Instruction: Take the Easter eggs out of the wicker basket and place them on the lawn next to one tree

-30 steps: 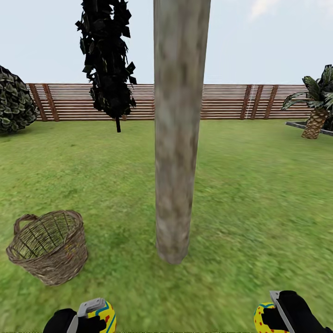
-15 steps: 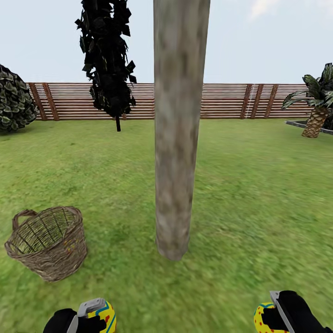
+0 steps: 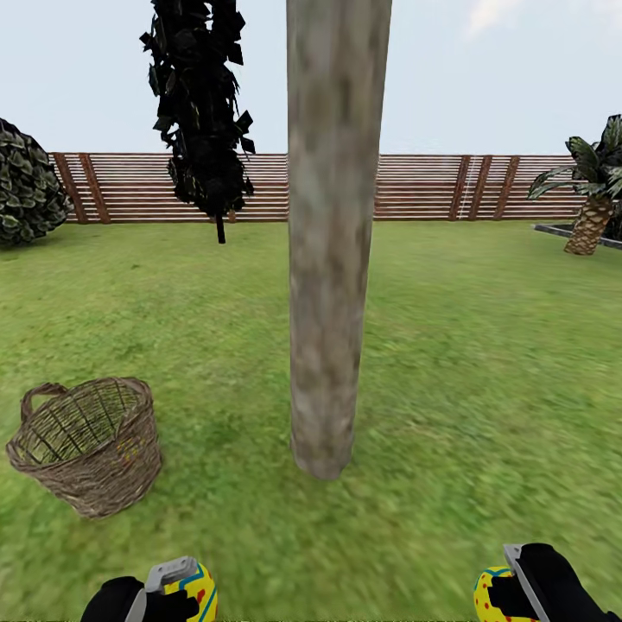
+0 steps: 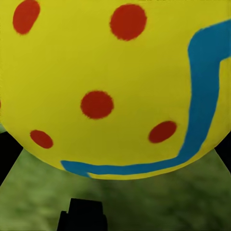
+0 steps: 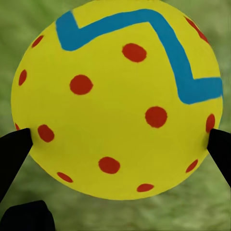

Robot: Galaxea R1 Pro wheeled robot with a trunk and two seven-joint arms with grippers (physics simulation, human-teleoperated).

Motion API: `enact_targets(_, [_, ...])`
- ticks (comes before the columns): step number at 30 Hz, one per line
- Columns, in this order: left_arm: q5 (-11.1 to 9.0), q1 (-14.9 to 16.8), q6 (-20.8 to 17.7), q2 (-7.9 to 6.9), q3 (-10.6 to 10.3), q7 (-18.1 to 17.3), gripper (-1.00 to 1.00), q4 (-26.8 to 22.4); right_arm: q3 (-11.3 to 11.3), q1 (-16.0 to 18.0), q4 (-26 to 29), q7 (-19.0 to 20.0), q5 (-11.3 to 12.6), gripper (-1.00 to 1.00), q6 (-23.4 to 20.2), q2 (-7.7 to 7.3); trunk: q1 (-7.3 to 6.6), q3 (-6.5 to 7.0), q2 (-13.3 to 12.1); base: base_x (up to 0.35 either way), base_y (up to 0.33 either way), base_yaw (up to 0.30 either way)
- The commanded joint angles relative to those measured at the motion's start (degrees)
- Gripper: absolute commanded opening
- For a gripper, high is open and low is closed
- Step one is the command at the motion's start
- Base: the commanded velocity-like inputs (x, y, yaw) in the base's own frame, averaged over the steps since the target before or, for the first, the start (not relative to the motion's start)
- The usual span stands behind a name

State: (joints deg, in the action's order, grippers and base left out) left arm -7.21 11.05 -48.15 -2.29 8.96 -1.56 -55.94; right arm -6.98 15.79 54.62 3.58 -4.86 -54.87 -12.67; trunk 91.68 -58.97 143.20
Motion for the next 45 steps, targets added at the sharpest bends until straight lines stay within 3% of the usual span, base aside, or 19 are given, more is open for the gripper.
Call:
enact_targets(1, [-0.18, 0.02, -0.26, 0.01, 0.09, -0.11, -1.0, -0.05, -0.05, 0.03, 0.06, 0.38, -0.5, -1.0, -0.24, 0.01, 0.02, -0.28, 0.05, 0.0, 0.0, 0.0])
enact_targets(45, [-0.09, 0.02, -0.28, -0.29, 0.01, -0.11, -1.0, -0.05, -0.05, 0.03, 0.05, 0.38, -0.5, -1.0, -0.26, 0.0, 1.15, -10.03, 0.64, 0.0, 0.0, 0.0])
